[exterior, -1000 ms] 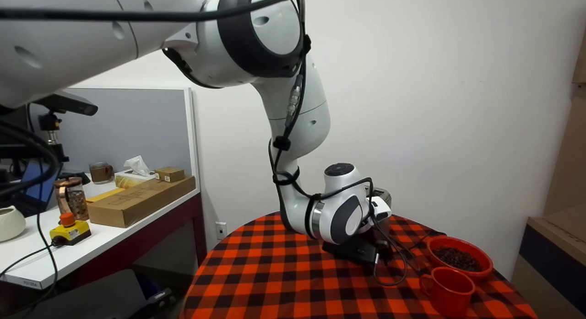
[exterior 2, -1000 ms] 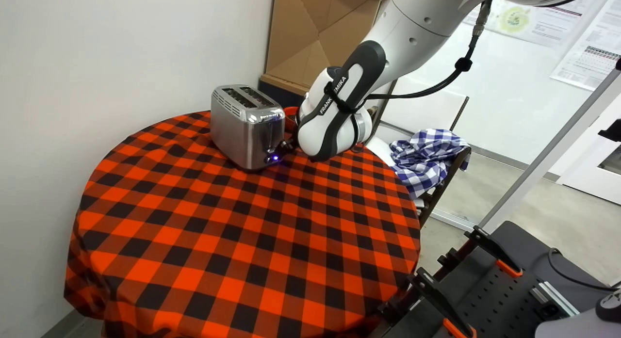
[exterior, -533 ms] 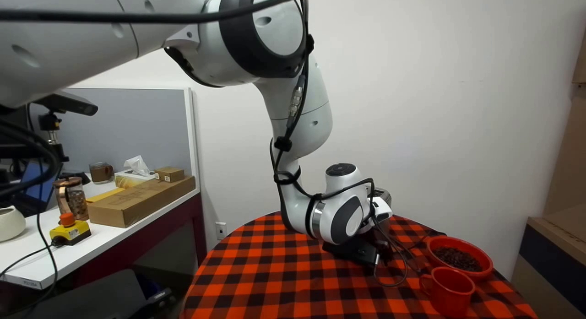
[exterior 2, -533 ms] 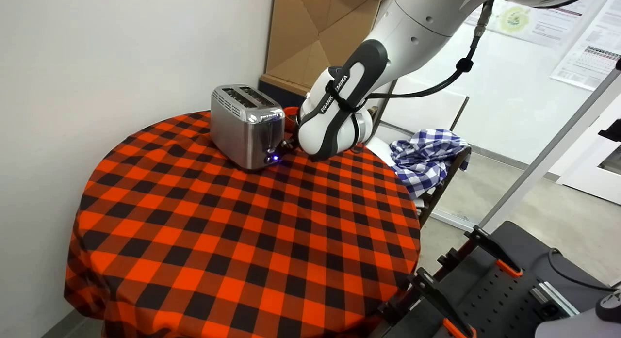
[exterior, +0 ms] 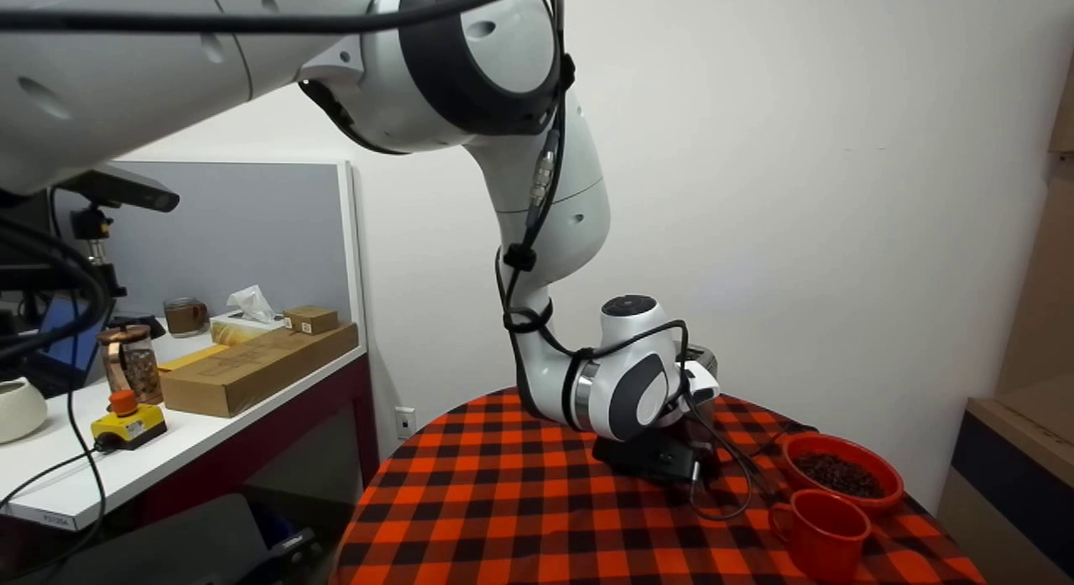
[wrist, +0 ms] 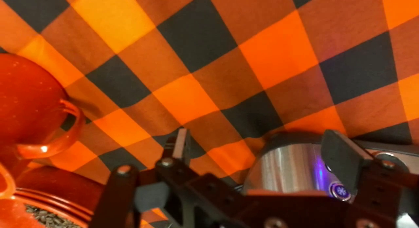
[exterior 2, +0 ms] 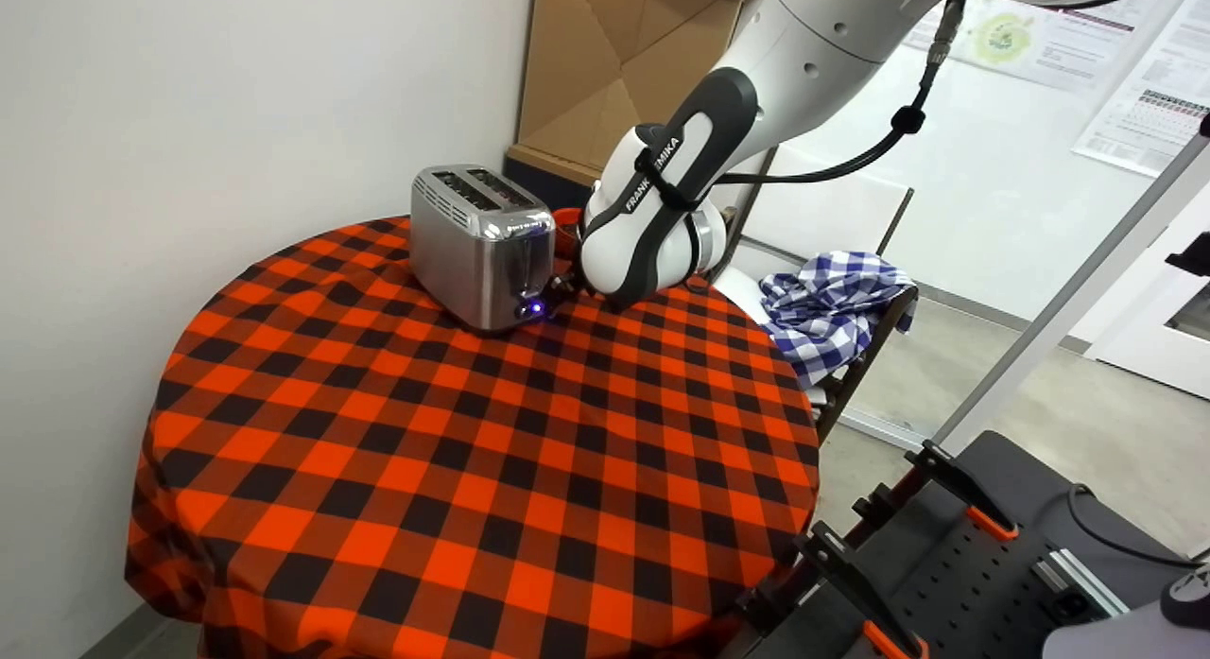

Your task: Switch off the toaster

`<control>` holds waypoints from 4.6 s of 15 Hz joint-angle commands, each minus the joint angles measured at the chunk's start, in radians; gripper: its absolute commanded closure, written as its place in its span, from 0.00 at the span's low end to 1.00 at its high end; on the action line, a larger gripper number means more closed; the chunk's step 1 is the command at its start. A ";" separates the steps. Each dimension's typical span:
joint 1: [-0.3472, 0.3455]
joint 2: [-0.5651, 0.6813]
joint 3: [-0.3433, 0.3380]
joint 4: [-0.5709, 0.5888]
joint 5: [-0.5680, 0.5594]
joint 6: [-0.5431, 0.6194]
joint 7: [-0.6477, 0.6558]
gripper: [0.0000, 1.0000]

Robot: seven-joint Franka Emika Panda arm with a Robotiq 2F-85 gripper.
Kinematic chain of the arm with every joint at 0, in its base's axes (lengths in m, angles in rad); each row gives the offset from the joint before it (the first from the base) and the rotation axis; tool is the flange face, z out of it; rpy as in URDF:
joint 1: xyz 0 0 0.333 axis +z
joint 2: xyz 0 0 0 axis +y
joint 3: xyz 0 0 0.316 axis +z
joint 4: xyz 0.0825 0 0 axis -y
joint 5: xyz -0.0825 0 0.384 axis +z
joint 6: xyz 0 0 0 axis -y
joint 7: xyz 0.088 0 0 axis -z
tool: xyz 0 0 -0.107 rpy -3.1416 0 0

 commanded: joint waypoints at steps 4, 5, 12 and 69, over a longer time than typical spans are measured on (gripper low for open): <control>-0.024 -0.038 0.023 -0.033 -0.014 -0.022 -0.031 0.00; -0.028 -0.041 0.030 -0.037 -0.015 -0.022 -0.034 0.00; -0.046 -0.052 0.063 -0.047 -0.012 -0.023 -0.043 0.00; -0.052 0.040 0.075 0.028 0.068 0.163 0.042 0.00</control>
